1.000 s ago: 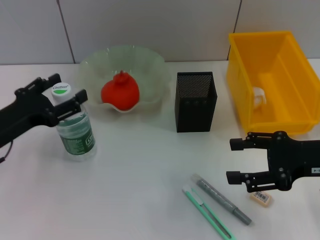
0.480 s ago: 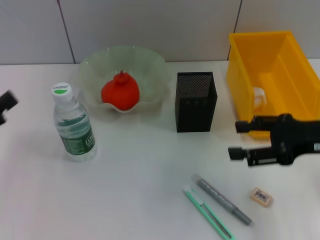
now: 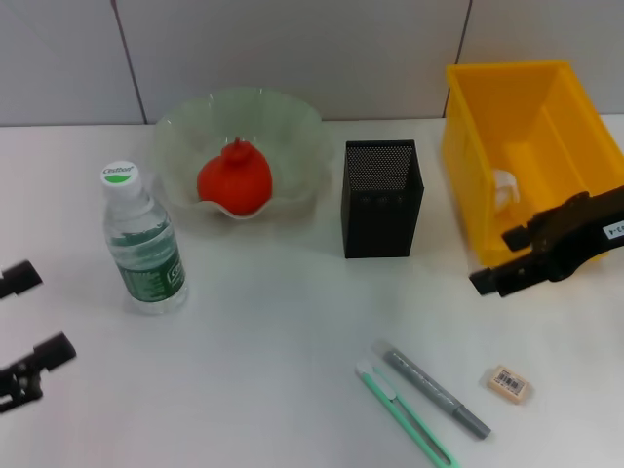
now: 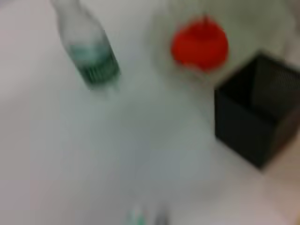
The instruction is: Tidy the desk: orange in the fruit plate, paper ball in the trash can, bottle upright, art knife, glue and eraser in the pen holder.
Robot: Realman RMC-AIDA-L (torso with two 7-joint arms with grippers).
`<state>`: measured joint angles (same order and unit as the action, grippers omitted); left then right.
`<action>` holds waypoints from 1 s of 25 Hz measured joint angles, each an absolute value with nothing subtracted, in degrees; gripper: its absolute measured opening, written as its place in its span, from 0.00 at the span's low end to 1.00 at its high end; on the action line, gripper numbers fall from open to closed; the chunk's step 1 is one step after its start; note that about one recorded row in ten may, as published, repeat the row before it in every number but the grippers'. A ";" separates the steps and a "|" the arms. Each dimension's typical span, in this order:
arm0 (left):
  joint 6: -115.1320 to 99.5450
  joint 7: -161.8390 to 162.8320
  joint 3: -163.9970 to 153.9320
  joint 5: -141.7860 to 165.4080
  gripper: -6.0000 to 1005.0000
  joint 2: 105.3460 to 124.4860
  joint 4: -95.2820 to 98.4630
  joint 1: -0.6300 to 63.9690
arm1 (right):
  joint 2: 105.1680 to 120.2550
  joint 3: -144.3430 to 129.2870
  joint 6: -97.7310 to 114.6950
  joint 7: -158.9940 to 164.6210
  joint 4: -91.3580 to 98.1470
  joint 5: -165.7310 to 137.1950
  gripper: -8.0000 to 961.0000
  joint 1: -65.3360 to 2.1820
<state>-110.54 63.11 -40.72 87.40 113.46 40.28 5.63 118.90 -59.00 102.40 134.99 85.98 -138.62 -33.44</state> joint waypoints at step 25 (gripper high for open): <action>-112.86 60.22 -40.93 91.62 0.84 114.17 37.05 5.79 | 119.44 -84.18 100.52 153.60 77.66 -156.93 0.85 -39.30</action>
<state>-112.86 60.22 -40.93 91.62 114.17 37.04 5.79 119.44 -84.18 100.52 153.60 77.66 -156.93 -39.30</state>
